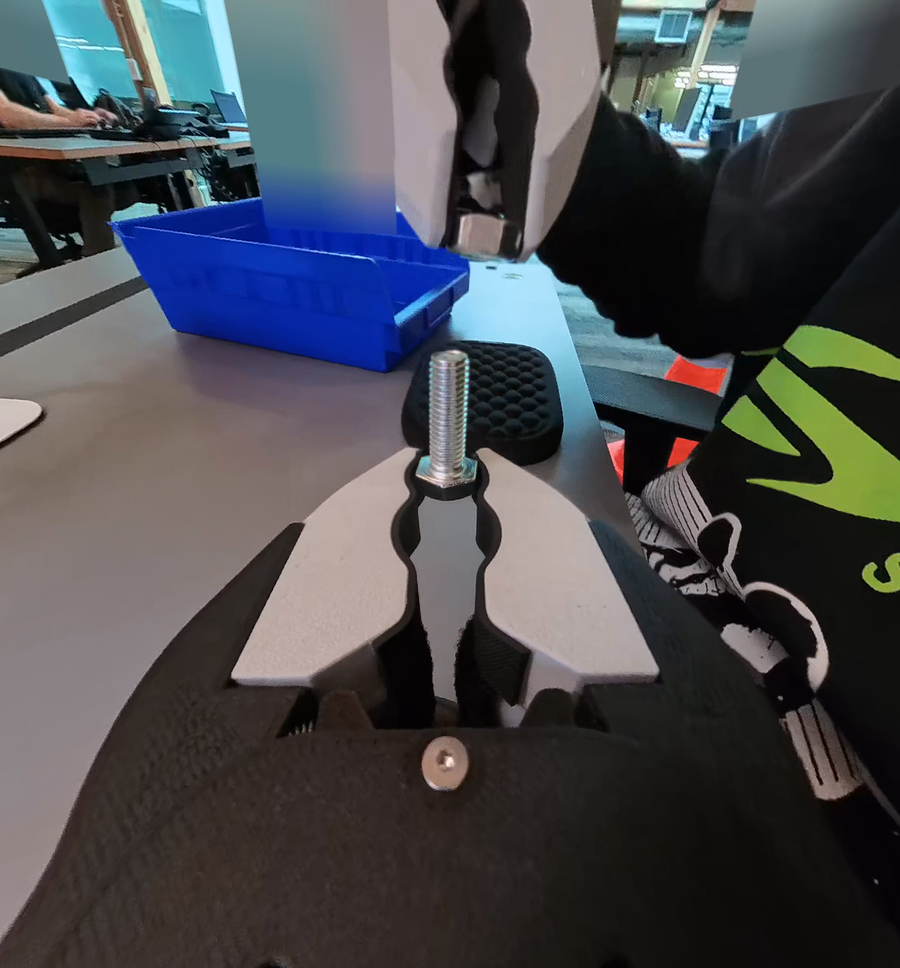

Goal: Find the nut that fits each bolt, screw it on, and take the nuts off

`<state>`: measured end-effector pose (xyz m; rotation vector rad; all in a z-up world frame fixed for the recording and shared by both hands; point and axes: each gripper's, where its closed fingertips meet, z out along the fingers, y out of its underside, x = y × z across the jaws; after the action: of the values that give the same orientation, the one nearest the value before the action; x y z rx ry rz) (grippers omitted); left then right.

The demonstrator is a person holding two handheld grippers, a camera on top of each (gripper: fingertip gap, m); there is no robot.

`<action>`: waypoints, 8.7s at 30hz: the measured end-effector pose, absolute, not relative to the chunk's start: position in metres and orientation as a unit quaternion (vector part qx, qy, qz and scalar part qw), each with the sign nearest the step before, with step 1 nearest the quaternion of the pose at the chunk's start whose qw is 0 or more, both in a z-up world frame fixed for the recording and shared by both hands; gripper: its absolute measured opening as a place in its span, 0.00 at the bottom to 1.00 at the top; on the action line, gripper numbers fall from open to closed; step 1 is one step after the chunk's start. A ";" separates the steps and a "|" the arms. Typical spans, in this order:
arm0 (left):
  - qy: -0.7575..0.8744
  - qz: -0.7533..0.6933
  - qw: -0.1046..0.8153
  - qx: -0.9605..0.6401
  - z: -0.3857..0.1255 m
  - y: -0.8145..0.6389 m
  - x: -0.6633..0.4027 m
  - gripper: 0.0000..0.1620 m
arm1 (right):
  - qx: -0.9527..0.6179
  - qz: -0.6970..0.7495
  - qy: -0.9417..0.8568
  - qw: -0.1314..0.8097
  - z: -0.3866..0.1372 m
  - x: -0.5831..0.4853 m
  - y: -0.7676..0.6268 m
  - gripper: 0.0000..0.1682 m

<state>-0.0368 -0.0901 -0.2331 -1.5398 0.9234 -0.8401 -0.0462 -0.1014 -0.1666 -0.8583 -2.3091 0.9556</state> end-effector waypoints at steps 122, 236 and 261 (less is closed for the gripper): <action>0.337 -0.259 0.561 -0.710 -0.246 -0.062 -0.045 0.10 | -0.464 0.583 -0.606 0.280 -0.186 -0.074 -0.096 0.34; 0.303 -0.283 0.559 -0.718 -0.243 -0.065 -0.051 0.10 | -0.460 0.590 -0.536 0.392 -0.183 -0.063 -0.086 0.28; 0.298 -0.293 0.559 -0.717 -0.241 -0.065 -0.053 0.10 | -0.441 0.593 -0.544 0.397 -0.185 -0.058 -0.094 0.21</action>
<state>-0.0525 -0.0655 -0.2408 -1.6903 0.7027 -0.6902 -0.0584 -0.0937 -0.1852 -1.1176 -1.3787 1.5031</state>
